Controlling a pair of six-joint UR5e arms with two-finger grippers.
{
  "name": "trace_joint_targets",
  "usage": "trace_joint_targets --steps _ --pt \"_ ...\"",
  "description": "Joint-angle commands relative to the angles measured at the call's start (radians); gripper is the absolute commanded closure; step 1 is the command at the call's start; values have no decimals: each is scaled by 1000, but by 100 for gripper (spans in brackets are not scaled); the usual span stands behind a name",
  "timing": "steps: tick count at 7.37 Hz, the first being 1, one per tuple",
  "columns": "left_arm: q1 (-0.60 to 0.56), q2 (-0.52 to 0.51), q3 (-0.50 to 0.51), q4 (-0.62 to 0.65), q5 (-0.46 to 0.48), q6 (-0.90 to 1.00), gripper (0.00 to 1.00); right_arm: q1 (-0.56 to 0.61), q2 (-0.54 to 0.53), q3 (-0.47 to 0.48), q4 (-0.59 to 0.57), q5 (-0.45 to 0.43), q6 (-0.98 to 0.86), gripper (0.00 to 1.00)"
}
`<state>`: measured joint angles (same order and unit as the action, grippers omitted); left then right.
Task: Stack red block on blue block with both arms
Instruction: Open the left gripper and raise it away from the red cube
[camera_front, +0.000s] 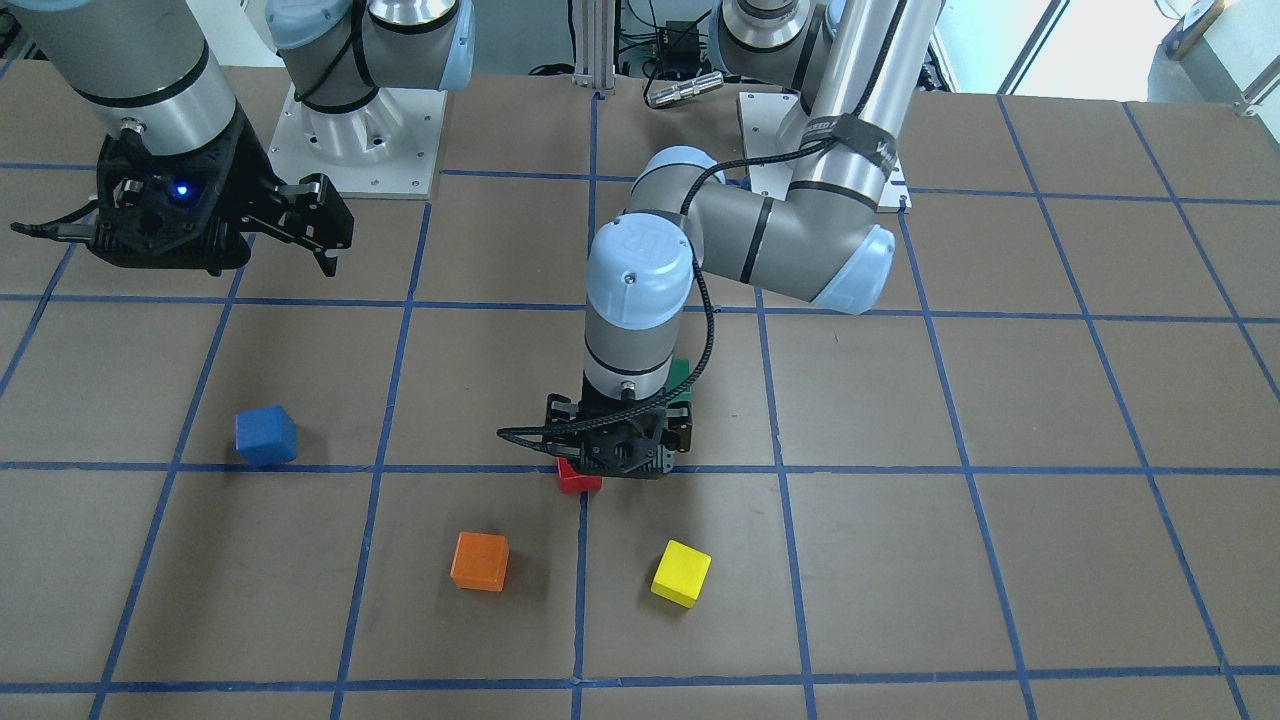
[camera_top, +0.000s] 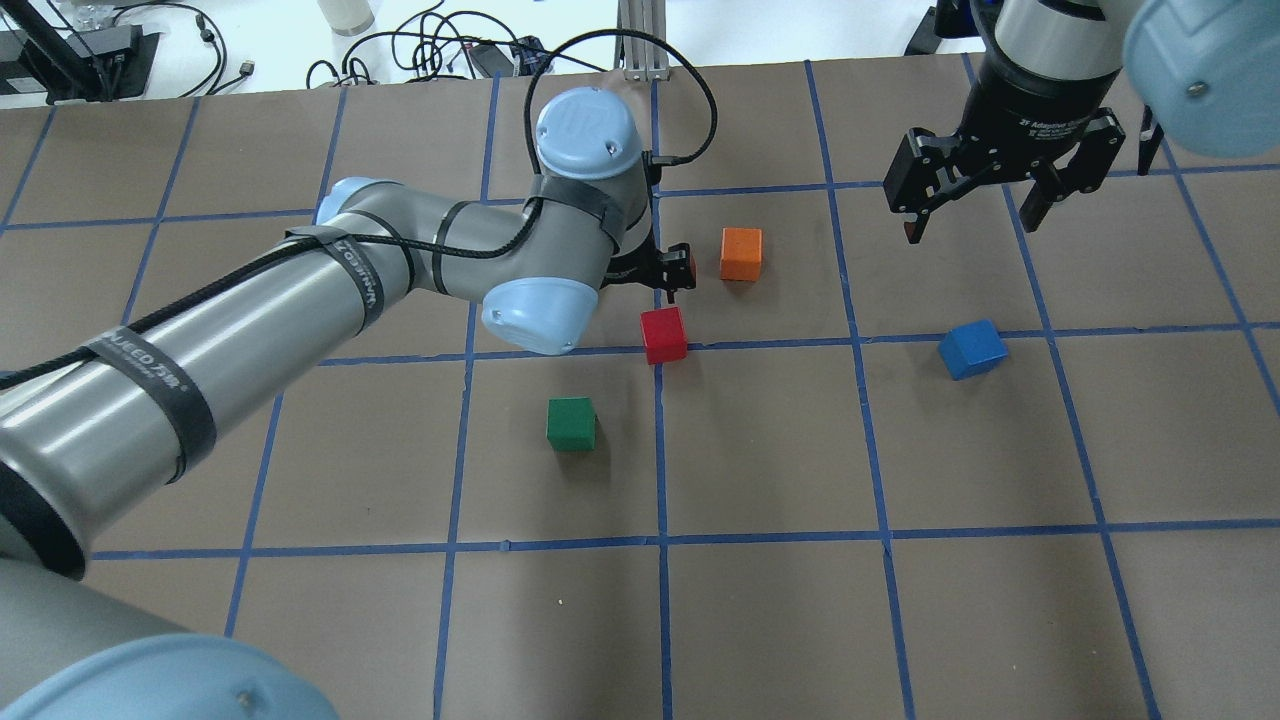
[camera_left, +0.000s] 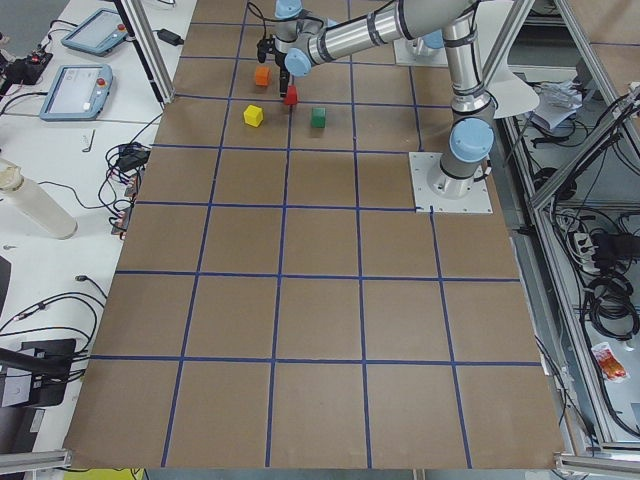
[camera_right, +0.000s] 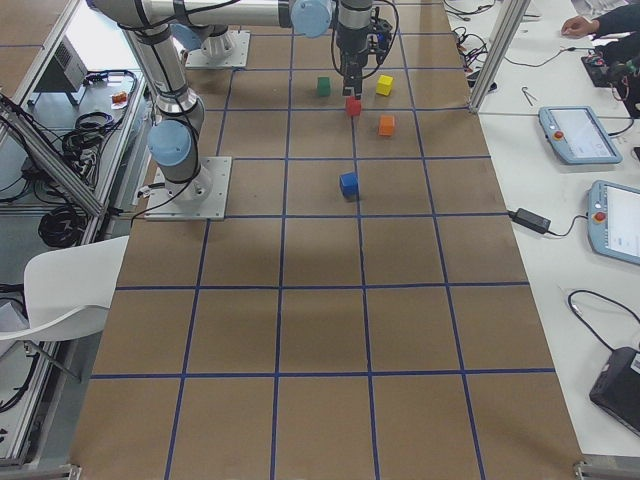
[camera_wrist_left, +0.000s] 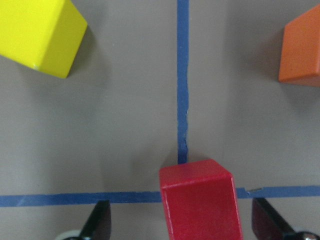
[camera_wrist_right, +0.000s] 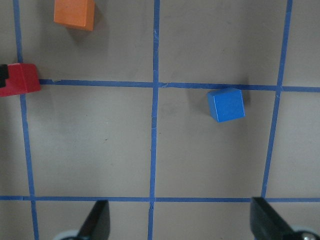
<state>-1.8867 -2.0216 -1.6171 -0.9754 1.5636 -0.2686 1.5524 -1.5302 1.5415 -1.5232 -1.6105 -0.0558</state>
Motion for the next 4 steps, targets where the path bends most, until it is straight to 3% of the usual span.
trace_joint_targets --steps 1,2,4 --pt "121 98 205 -455 6 165 0 0 -1 2 -2 0 1 0" --pt "159 112 315 -605 9 166 0 0 -1 2 -3 1 1 0" --pt "214 185 332 -711 97 166 0 0 1 3 -11 -2 -6 0"
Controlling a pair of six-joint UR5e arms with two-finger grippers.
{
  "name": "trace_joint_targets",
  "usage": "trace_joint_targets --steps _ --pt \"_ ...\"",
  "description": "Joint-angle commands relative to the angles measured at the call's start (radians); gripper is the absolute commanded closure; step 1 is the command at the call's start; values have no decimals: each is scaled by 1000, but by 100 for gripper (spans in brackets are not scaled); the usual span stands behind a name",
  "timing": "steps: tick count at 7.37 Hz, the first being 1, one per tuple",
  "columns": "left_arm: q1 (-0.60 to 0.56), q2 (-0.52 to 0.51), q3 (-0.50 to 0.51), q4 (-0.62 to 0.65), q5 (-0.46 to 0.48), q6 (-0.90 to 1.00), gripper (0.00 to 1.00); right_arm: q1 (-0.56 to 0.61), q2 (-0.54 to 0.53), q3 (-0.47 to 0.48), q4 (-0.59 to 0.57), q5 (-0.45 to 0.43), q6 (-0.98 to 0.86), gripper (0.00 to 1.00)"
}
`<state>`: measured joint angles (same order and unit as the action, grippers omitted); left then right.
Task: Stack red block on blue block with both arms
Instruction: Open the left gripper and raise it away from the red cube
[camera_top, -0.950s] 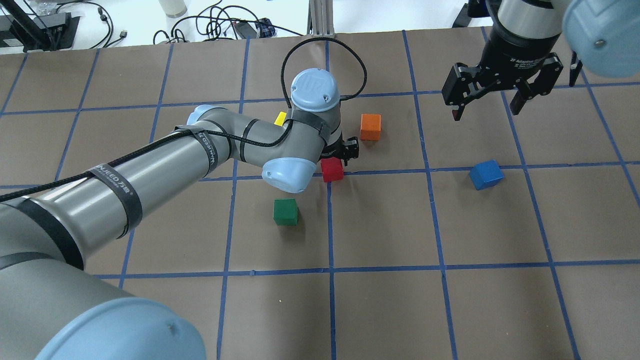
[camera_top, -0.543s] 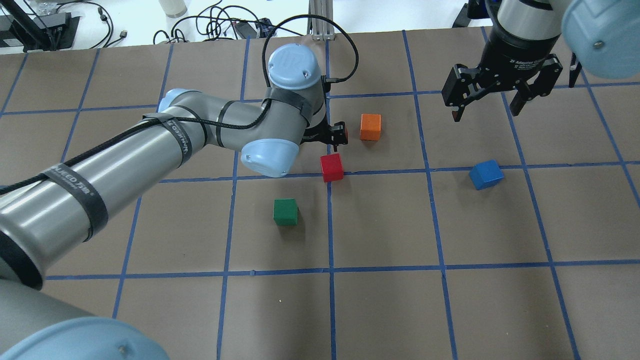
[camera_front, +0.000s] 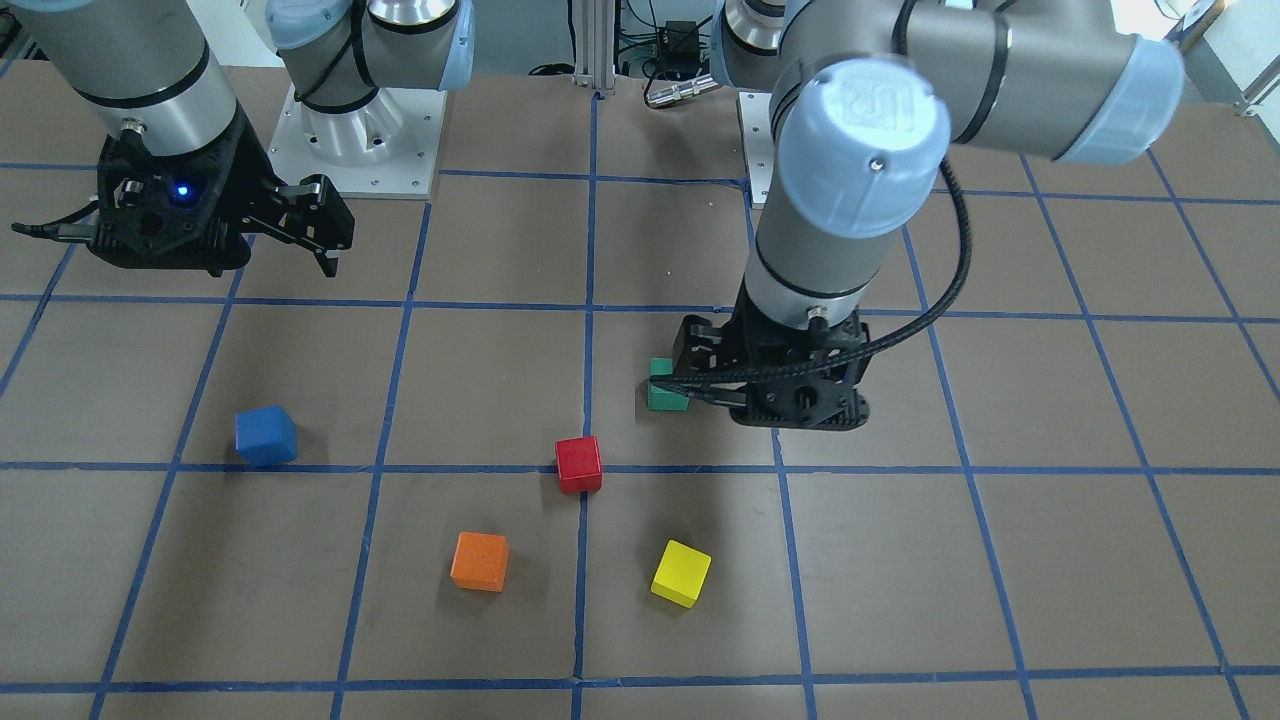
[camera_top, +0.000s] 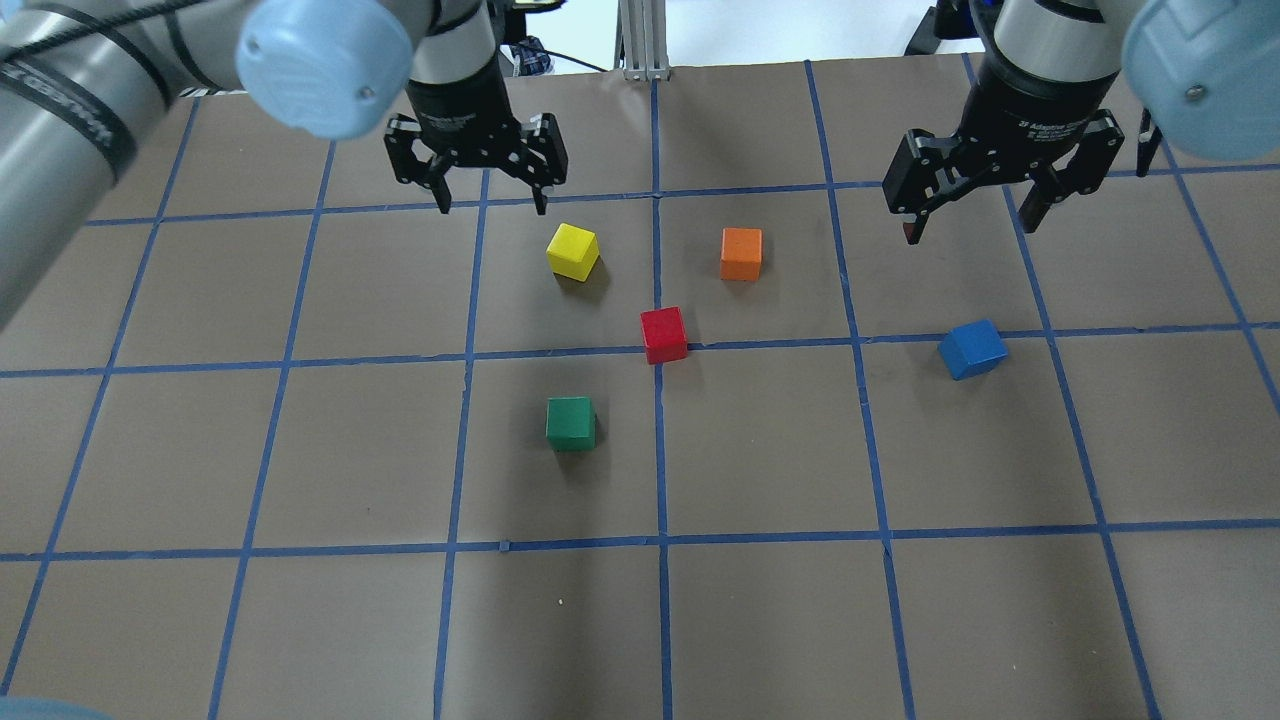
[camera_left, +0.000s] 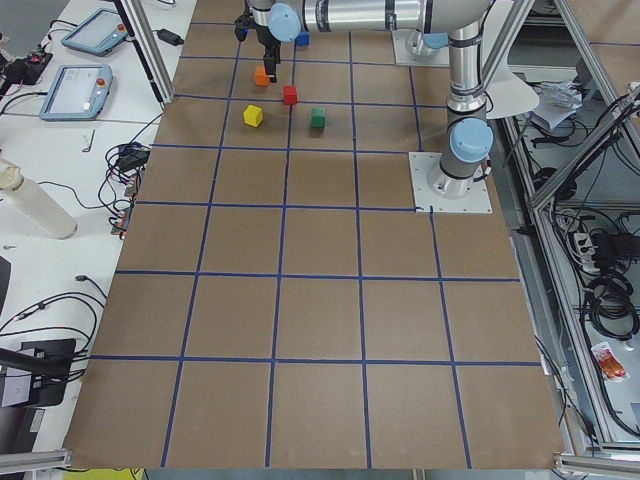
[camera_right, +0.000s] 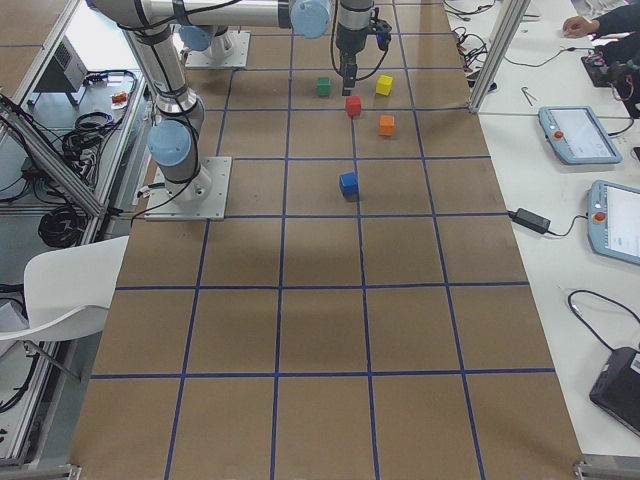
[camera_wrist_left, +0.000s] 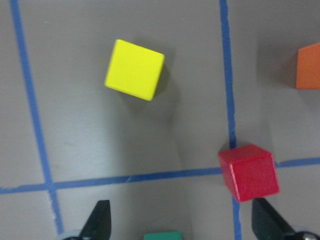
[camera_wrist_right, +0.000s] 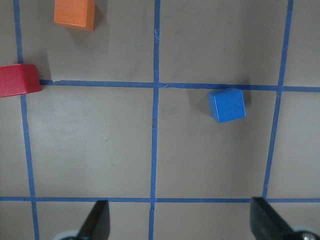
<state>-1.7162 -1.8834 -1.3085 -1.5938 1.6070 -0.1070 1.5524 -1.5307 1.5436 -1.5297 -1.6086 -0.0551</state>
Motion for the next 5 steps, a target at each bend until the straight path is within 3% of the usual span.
trace_joint_targets --steps 1,3,5 --pt "100 87 9 -133 54 6 0 0 1 4 -6 -34 -3 0" --pt "121 163 -117 -125 50 3 0 0 7 6 -36 -50 9 0" --pt "127 207 -198 -2 51 -5 0 0 43 0 -55 -31 8 0"
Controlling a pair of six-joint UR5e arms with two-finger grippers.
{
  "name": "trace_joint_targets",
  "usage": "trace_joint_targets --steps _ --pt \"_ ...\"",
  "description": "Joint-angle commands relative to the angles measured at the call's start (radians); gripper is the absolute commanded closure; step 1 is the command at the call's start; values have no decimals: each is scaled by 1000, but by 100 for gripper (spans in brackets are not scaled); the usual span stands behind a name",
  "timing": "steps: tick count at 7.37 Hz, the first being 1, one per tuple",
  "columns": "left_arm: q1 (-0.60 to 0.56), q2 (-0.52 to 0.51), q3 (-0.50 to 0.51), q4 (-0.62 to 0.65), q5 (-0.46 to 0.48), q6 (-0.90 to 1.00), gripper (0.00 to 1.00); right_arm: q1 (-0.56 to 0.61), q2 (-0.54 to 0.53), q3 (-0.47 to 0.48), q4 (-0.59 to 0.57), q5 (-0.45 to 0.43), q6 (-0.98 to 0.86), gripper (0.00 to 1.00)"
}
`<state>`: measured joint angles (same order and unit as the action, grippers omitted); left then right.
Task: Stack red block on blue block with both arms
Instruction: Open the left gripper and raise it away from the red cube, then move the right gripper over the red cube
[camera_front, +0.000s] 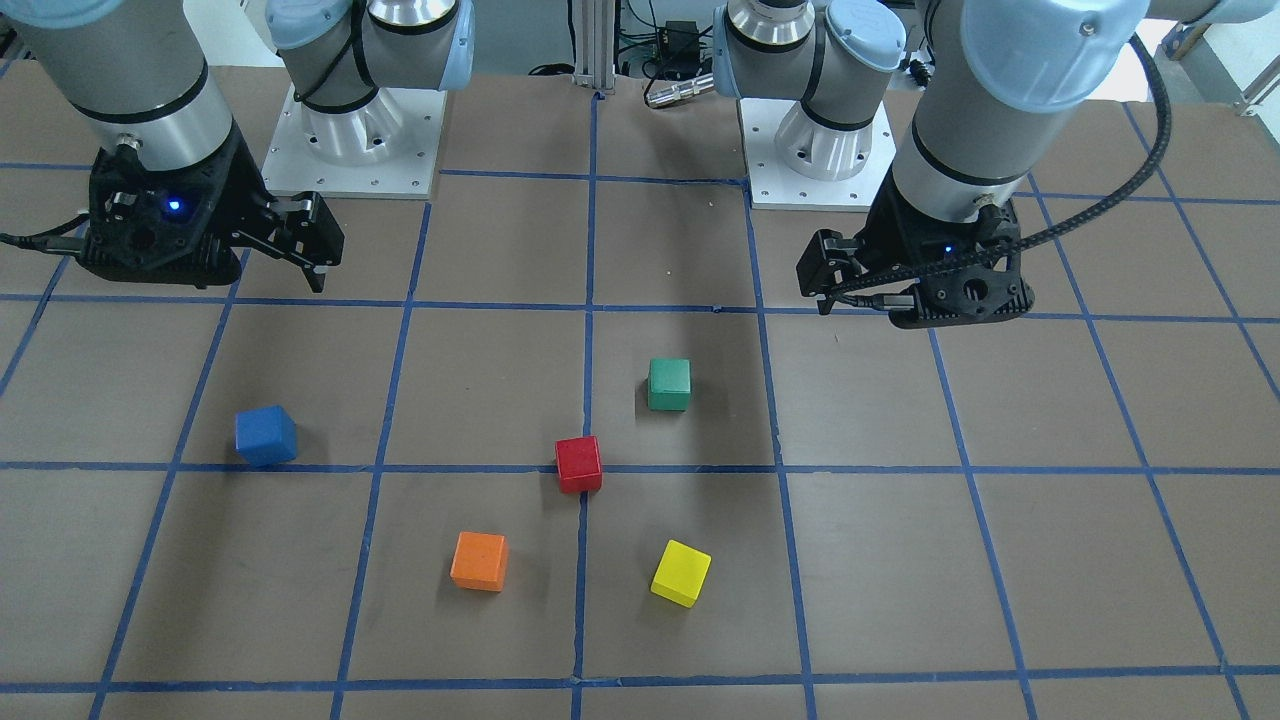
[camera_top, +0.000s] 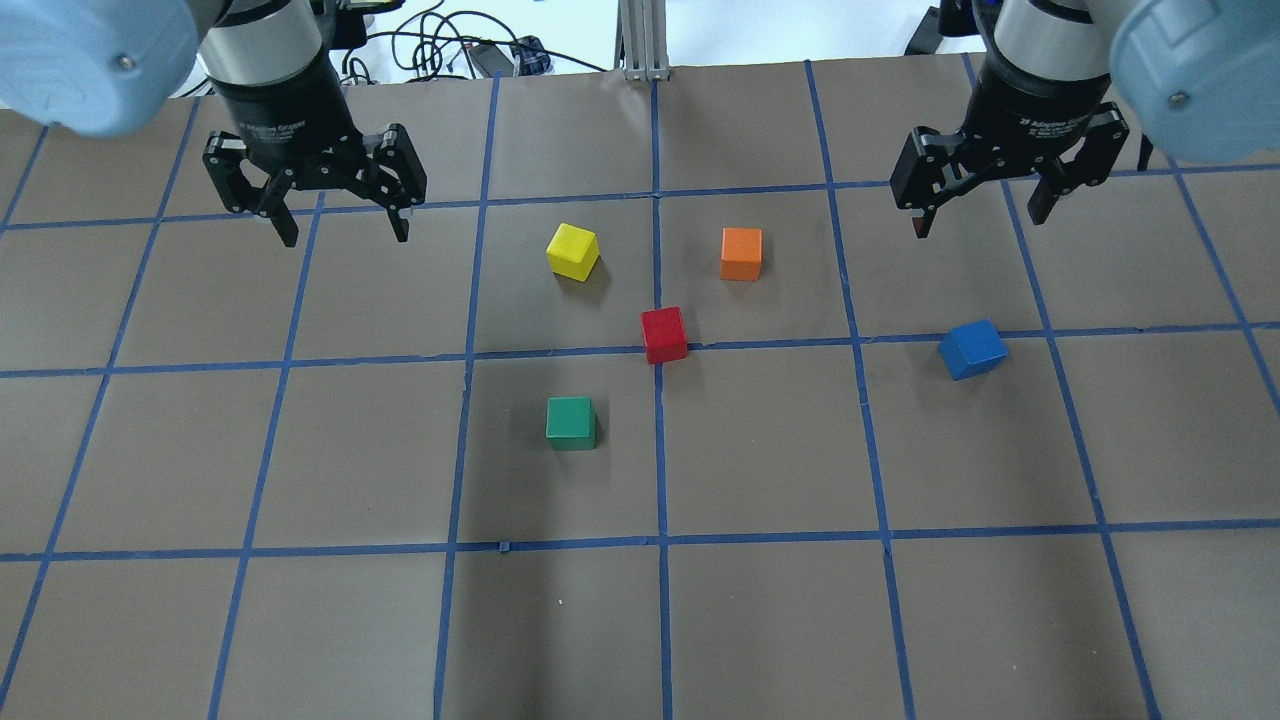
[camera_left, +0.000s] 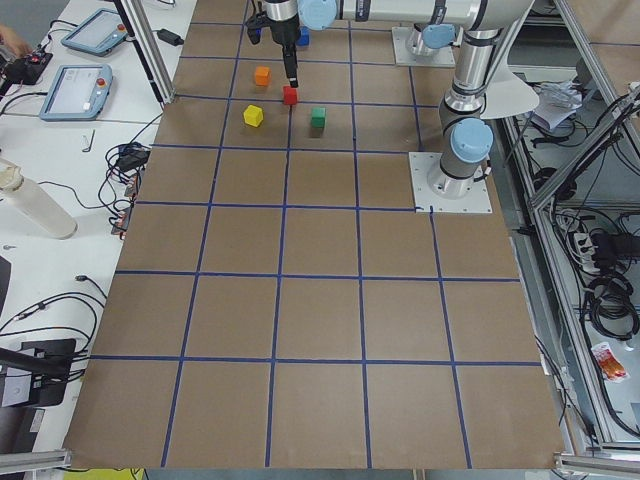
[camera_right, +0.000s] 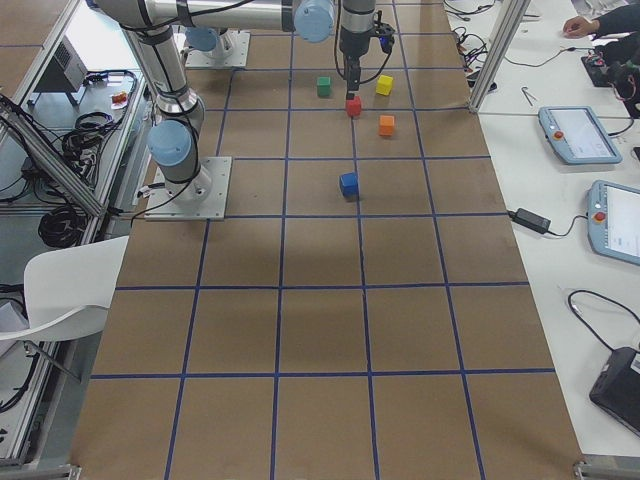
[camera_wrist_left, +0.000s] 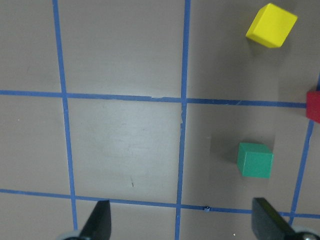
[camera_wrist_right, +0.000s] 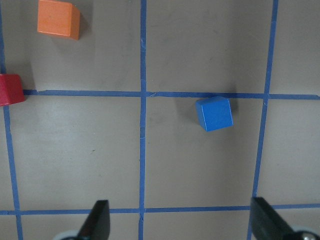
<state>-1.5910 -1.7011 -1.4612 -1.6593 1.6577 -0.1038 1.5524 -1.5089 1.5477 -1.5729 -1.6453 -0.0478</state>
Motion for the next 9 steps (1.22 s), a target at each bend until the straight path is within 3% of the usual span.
trace_joint_targets --steps 1,3,6,9 --pt "12 20 -25 67 -12 -11 0 1 54 -1 -57 15 0 0" --pt "19 20 -24 65 -99 -37 0 37 120 -12 -148 59 23 0" --pt "37 20 -33 69 -92 96 0 159 217 -15 -271 61 28 0" --pt "36 34 -21 69 -92 108 0 273 315 -6 -318 61 141 0"
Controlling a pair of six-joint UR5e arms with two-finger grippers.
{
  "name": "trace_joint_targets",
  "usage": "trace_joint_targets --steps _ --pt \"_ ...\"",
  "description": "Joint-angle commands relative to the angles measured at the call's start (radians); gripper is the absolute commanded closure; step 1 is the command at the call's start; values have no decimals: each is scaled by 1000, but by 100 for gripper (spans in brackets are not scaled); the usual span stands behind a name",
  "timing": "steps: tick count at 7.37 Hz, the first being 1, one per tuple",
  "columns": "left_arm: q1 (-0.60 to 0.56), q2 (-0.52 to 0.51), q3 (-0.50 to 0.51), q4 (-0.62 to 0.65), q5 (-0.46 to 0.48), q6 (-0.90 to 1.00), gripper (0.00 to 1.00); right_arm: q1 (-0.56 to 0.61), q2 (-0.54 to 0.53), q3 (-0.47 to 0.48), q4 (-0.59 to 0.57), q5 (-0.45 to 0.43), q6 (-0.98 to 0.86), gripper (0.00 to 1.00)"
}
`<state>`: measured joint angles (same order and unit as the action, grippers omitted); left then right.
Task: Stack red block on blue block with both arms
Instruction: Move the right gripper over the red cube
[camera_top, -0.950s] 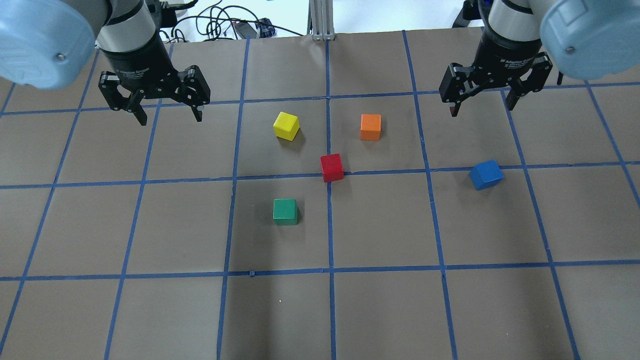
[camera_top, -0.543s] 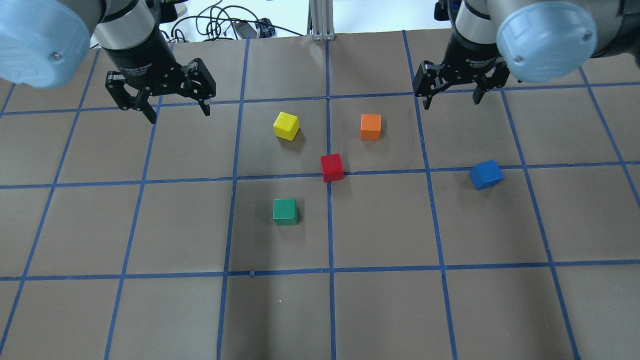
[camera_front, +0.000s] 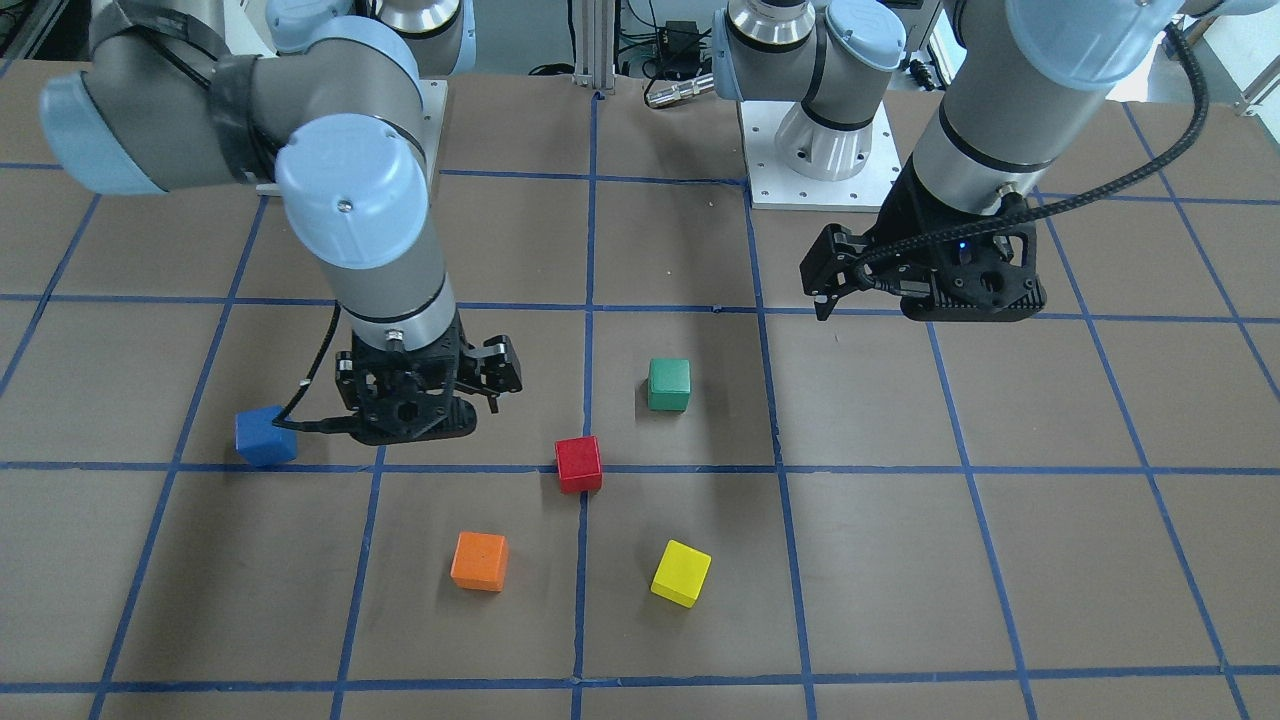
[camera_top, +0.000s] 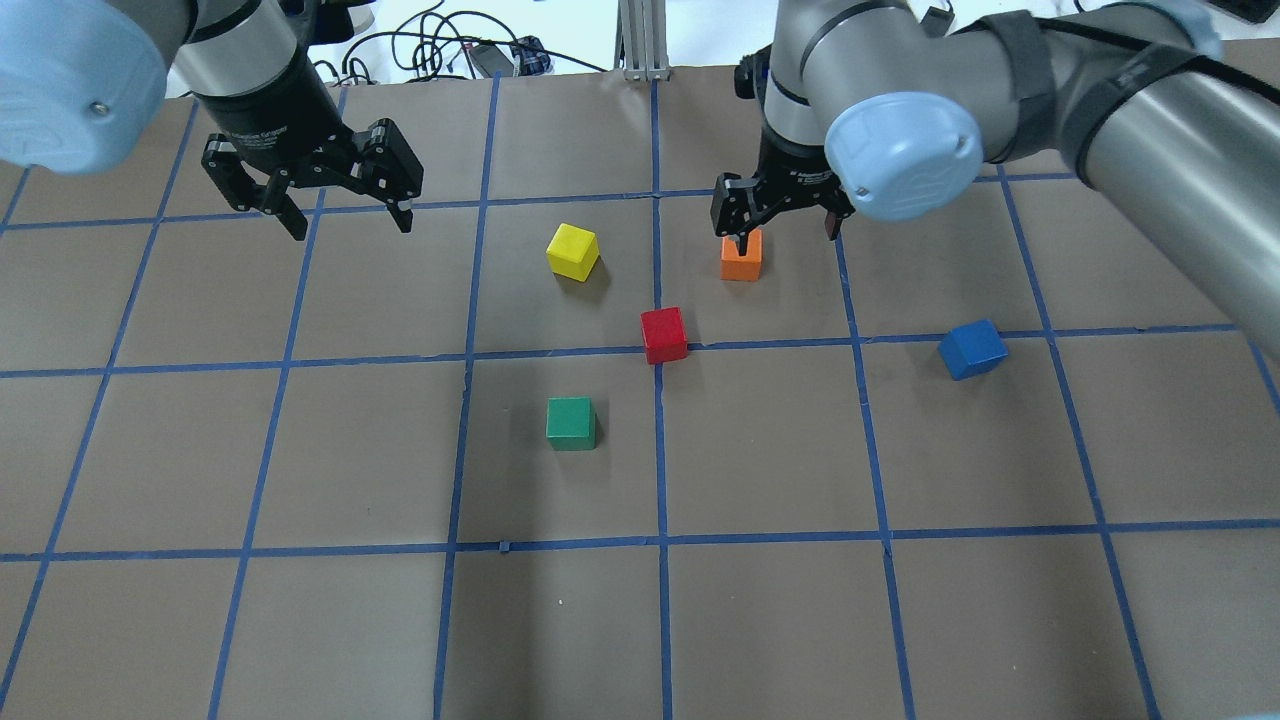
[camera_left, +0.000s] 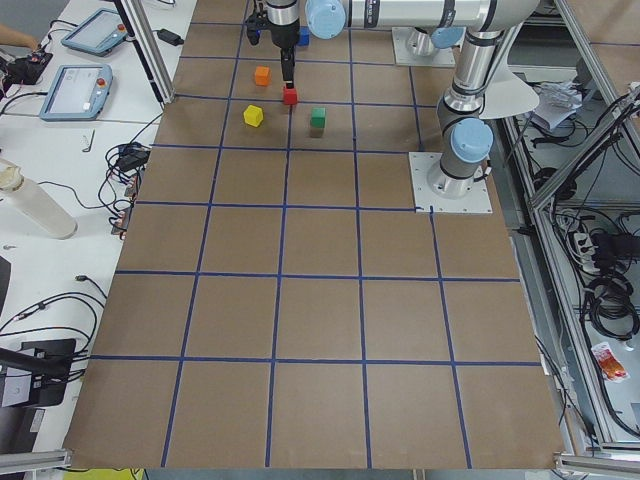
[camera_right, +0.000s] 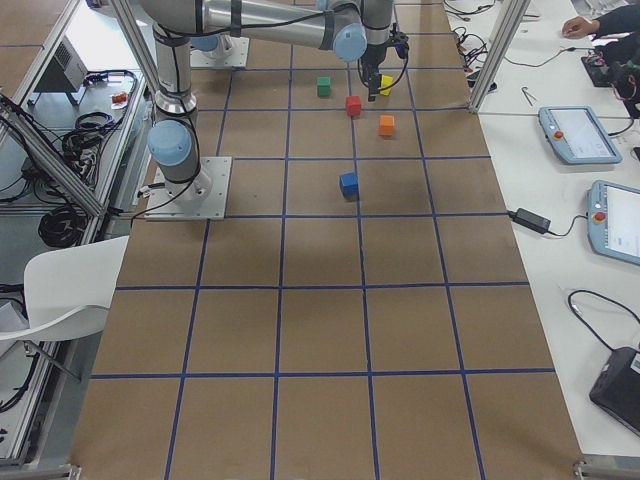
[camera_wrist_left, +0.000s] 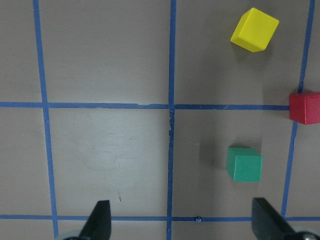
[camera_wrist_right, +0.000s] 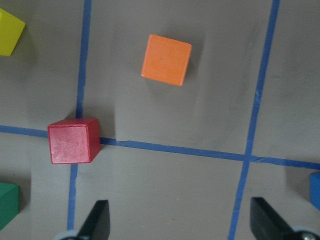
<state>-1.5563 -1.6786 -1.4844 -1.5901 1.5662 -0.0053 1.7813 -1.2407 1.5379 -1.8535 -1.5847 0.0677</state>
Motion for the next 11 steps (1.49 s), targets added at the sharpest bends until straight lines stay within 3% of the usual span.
trace_joint_targets --steps 1,4,9,11 --pt "-5 26 0 -10 0 19 0 61 90 7 -117 2 27 0" --pt "-13 36 1 -11 0 42 0 87 188 8 -229 106 23 0" --pt "-15 40 -1 -31 -9 24 0 122 239 50 -262 114 26 0" --pt "-15 37 -1 -30 -8 8 0 124 247 50 -265 156 24 0"
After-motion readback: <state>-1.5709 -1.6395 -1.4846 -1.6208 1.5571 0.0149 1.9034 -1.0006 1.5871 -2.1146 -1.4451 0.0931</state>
